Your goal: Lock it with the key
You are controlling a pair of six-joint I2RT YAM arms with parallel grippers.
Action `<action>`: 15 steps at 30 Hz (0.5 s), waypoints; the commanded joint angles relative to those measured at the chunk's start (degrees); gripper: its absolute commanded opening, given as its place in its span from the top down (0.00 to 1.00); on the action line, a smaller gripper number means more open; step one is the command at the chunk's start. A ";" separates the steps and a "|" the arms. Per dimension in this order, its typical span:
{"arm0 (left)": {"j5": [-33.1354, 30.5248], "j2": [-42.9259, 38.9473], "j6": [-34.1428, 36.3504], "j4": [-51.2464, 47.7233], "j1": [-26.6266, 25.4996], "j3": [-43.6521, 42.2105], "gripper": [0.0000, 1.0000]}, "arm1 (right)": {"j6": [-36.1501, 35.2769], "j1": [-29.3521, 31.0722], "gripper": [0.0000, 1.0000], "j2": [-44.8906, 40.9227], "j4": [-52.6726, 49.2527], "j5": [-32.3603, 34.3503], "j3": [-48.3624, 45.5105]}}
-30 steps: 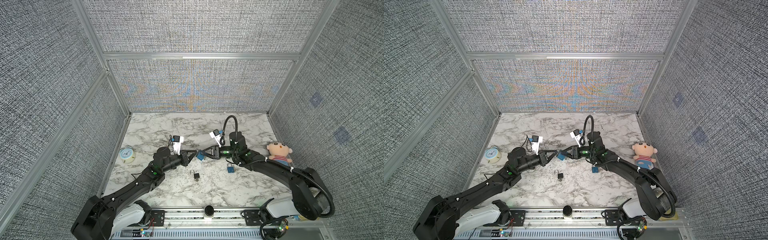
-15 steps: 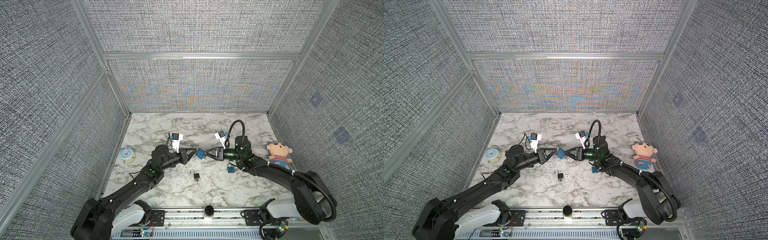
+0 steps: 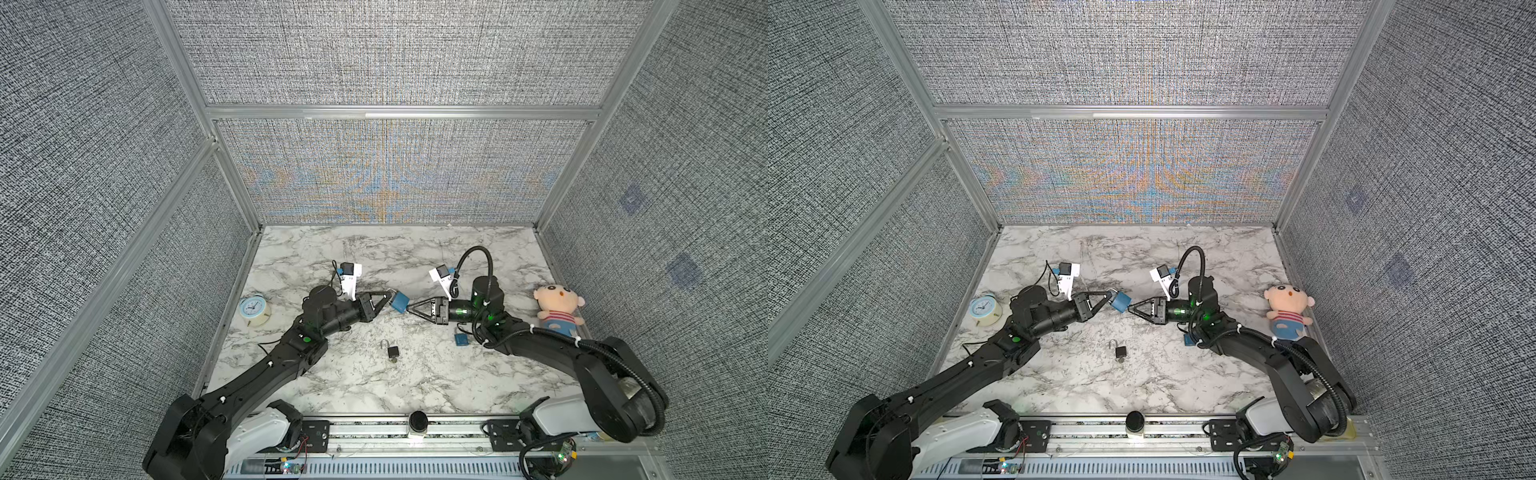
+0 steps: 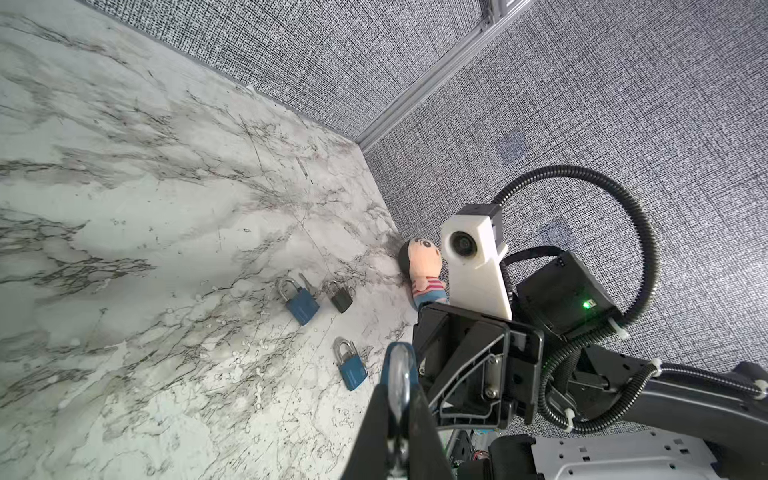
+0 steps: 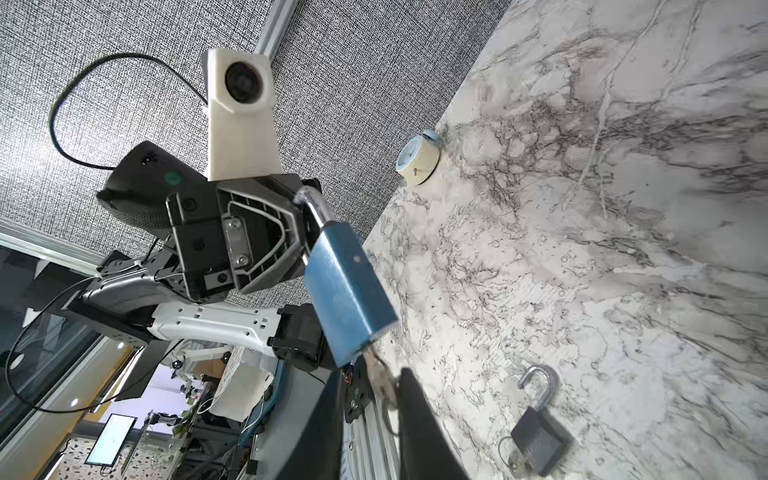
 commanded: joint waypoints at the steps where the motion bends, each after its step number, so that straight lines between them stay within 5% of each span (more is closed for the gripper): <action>1: -0.36 0.23 -0.42 1.77 0.17 0.45 1.00 | 0.63 0.11 0.84 0.17 3.73 -1.36 0.43; 8: -0.35 0.48 -0.77 1.73 0.19 0.56 1.00 | 0.35 0.04 1.00 0.84 3.30 -0.96 0.63; 15: -1.62 -0.54 -0.78 1.97 1.02 0.45 1.00 | 0.48 -0.40 1.00 0.54 2.83 -0.44 -0.04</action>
